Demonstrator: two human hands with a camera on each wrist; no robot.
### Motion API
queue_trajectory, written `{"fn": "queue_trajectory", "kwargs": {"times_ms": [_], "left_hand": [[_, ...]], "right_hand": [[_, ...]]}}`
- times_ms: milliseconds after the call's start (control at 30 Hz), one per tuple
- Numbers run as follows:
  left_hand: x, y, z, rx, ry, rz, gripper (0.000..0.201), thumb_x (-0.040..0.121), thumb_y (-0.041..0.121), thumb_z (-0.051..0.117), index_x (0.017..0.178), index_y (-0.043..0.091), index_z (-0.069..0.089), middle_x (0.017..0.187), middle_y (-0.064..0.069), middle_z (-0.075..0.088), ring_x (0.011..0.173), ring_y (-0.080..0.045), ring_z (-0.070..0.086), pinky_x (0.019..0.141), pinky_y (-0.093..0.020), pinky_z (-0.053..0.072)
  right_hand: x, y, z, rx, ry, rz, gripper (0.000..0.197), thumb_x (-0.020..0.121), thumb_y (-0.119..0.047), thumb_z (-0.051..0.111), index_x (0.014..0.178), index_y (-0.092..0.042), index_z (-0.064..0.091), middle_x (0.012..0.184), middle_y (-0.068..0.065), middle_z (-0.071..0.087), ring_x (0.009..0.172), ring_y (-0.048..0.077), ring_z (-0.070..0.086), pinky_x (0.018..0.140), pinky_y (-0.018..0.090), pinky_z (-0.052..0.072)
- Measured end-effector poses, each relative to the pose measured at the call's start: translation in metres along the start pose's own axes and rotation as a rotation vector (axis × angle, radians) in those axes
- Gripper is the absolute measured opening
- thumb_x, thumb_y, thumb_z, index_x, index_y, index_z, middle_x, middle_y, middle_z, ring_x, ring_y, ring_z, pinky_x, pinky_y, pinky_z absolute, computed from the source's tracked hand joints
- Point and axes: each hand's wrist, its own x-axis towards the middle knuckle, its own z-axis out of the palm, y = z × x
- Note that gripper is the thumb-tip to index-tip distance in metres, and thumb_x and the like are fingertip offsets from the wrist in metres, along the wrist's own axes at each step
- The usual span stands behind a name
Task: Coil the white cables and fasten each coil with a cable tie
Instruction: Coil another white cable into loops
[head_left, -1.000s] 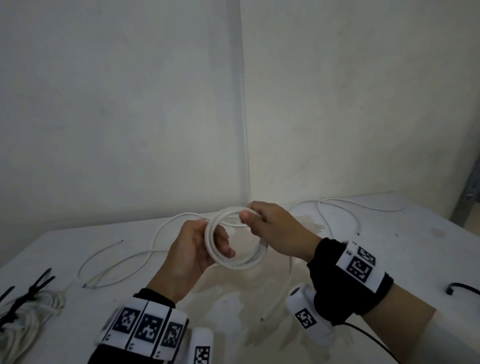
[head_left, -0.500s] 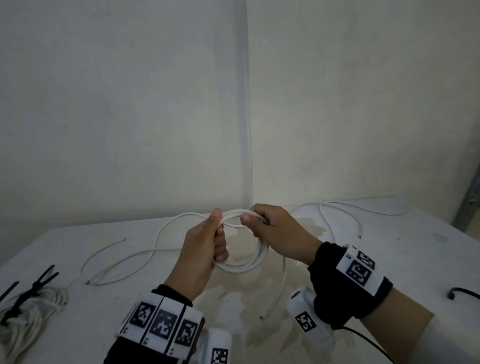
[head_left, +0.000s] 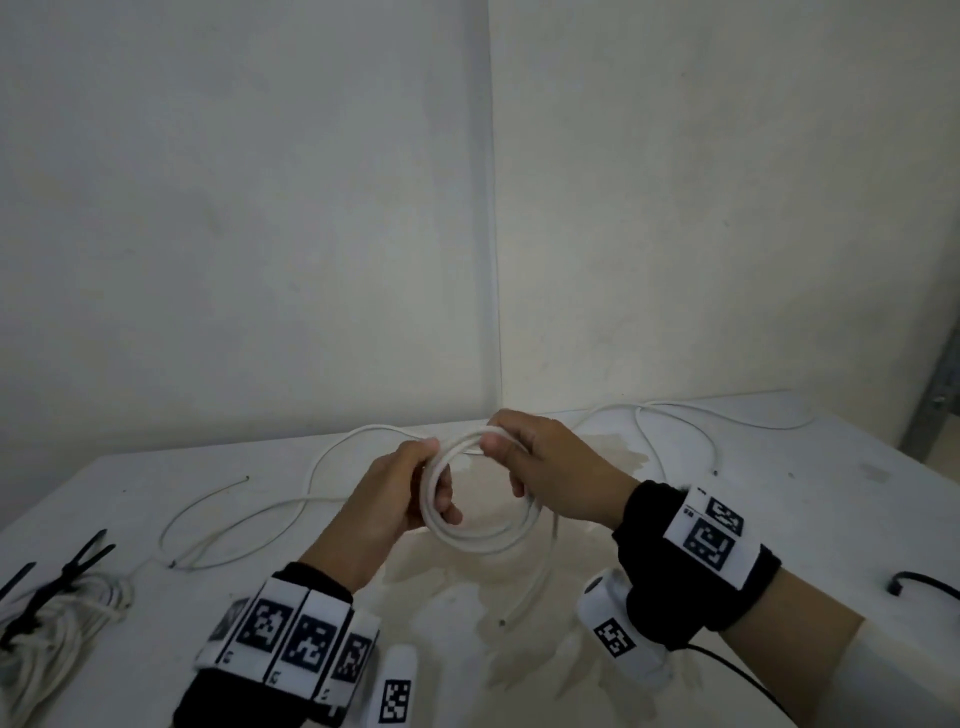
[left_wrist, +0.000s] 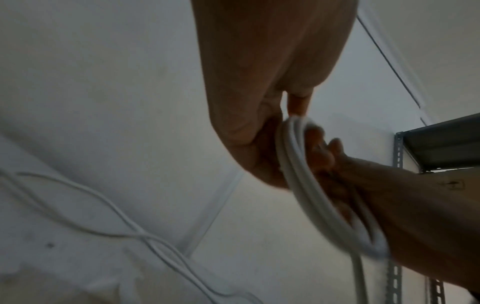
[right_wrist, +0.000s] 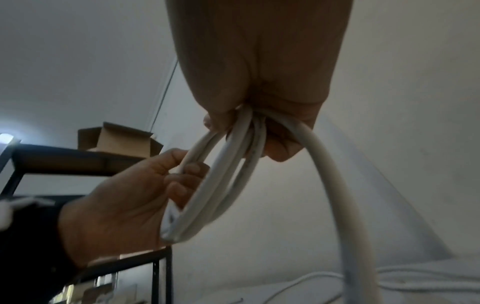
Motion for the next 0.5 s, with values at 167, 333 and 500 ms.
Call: {"fn": "queue_trajectory", "kwargs": {"times_ms": [167, 333, 500], "left_hand": [[-0.002, 0.007, 0.013, 0.255, -0.060, -0.022, 0.049, 0.095, 0.046, 0.035, 0.061, 0.012, 0.048, 0.043, 0.008, 0.039, 0.039, -0.008, 0.038, 0.049, -0.022, 0.043], [-0.003, -0.001, 0.024, 0.166, 0.086, 0.036, 0.043, 0.095, 0.038, 0.041, 0.061, 0.013, 0.042, 0.039, 0.011, 0.032, 0.036, -0.005, 0.029, 0.041, -0.018, 0.032], [0.000, -0.001, 0.023, -0.050, 0.180, 0.077, 0.044, 0.097, 0.037, 0.038, 0.059, 0.015, 0.035, 0.043, 0.010, 0.025, 0.039, -0.007, 0.024, 0.043, -0.019, 0.030]], "right_hand": [[-0.003, -0.003, 0.004, -0.133, -0.141, -0.063, 0.017, 0.096, -0.025, 0.047, 0.094, -0.012, 0.057, 0.079, -0.005, 0.056, 0.058, -0.009, 0.049, 0.057, 0.009, 0.035], [-0.003, 0.002, 0.009, -0.049, 0.037, -0.149, 0.027, 0.094, -0.023, 0.051, 0.117, -0.011, 0.051, 0.107, -0.006, 0.045, 0.080, -0.002, 0.050, 0.067, 0.008, 0.041], [-0.007, 0.003, 0.013, 0.177, 0.109, 0.104, 0.032, 0.095, -0.034, 0.042, 0.118, -0.012, 0.050, 0.084, -0.001, 0.059, 0.058, 0.009, 0.056, 0.056, 0.013, 0.042]]}}
